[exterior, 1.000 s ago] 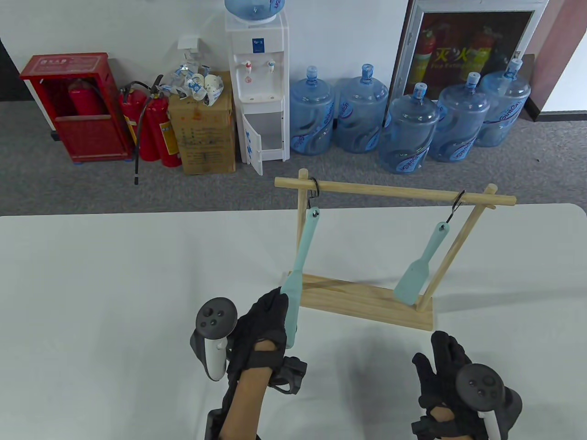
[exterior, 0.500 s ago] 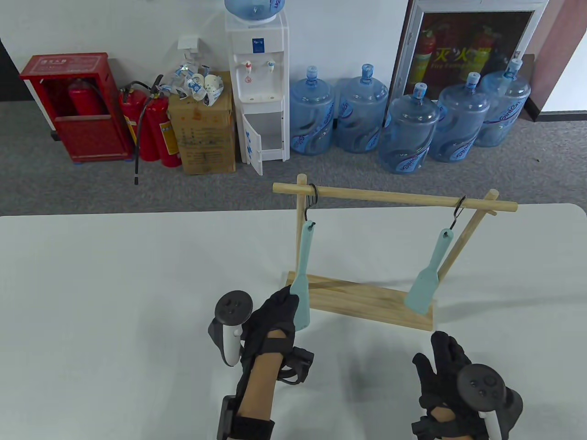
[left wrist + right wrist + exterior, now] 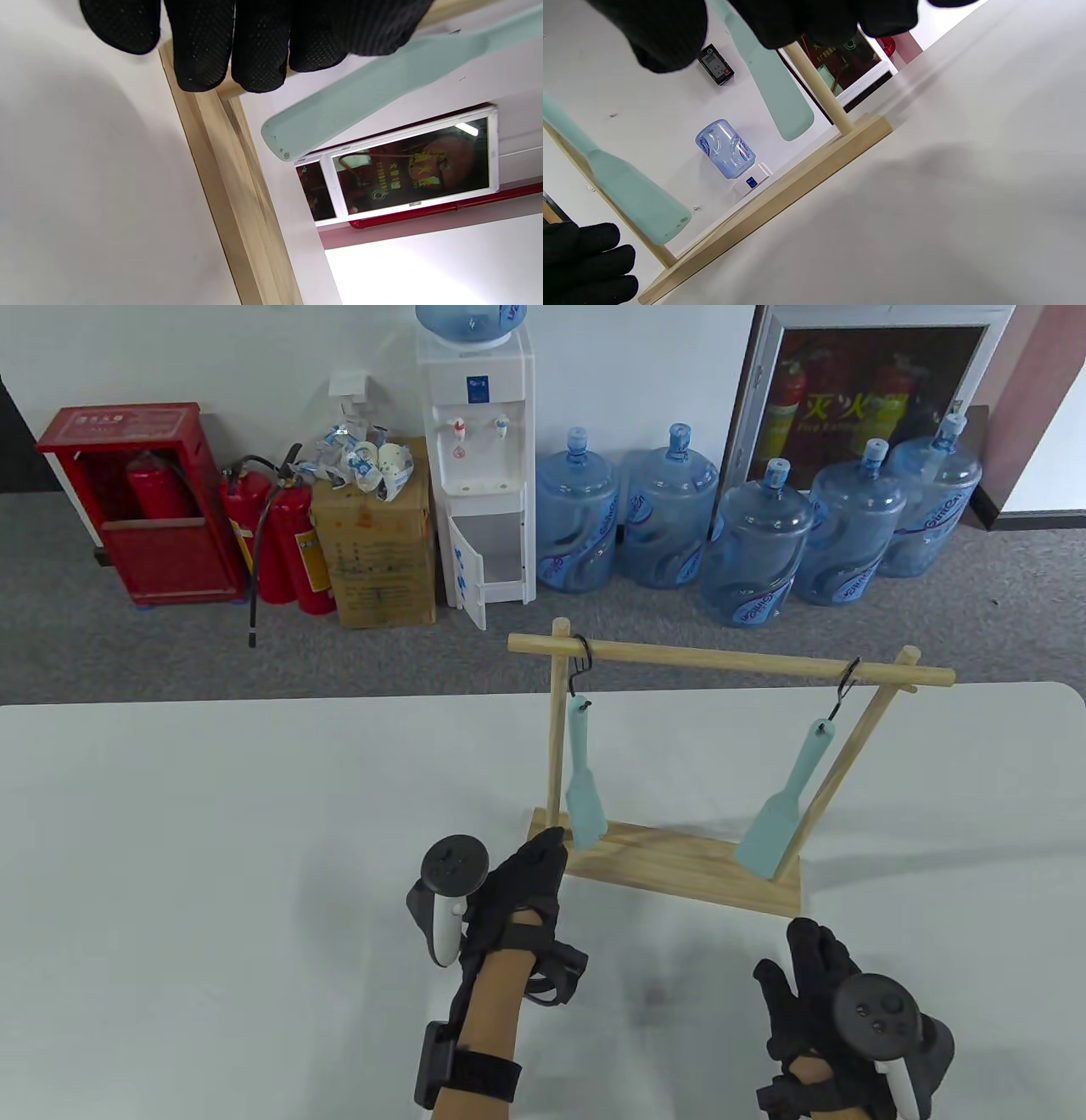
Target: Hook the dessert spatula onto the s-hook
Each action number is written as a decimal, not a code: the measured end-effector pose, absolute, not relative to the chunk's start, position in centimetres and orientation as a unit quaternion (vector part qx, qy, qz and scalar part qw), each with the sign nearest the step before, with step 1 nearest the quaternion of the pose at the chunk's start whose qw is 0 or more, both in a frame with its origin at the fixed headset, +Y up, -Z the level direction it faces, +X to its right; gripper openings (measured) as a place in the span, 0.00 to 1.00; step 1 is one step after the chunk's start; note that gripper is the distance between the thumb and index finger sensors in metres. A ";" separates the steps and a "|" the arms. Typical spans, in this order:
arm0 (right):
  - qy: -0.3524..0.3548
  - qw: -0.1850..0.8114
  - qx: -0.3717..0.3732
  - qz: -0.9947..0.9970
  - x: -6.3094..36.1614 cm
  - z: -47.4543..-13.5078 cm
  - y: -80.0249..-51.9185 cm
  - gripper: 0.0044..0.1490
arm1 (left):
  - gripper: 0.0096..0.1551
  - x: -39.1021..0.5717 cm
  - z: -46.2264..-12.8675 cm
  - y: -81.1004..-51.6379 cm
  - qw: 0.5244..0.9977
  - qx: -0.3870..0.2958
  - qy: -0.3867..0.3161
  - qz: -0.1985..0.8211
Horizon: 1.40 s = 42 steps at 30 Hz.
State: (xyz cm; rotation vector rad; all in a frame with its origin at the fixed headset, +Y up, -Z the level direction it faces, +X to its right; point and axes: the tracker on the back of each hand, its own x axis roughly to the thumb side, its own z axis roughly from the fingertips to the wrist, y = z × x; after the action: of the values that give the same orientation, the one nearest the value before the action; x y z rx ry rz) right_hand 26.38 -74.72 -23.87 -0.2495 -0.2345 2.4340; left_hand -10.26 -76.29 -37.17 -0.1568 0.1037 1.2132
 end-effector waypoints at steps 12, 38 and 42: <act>-0.094 0.326 -0.092 0.936 26.1 -23.8 -74.7 0.48 | 0.32 -15.0 -32.9 -71.4 0.889 0.058 -0.017 0.454; -0.112 0.304 -0.088 0.942 25.6 -23.5 -74.2 0.48 | 0.34 -21.8 -25.6 -70.4 0.964 0.140 -0.072 0.215; -0.112 0.298 -0.089 0.944 25.5 -23.4 -74.2 0.48 | 0.34 -21.8 -26.0 -71.1 0.969 0.137 -0.066 0.193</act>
State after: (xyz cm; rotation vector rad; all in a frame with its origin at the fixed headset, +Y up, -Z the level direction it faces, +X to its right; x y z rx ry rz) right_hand 25.52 -74.23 -23.41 -0.2364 -0.2978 2.5077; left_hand -21.84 -71.15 -26.00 0.2771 -0.1333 0.3908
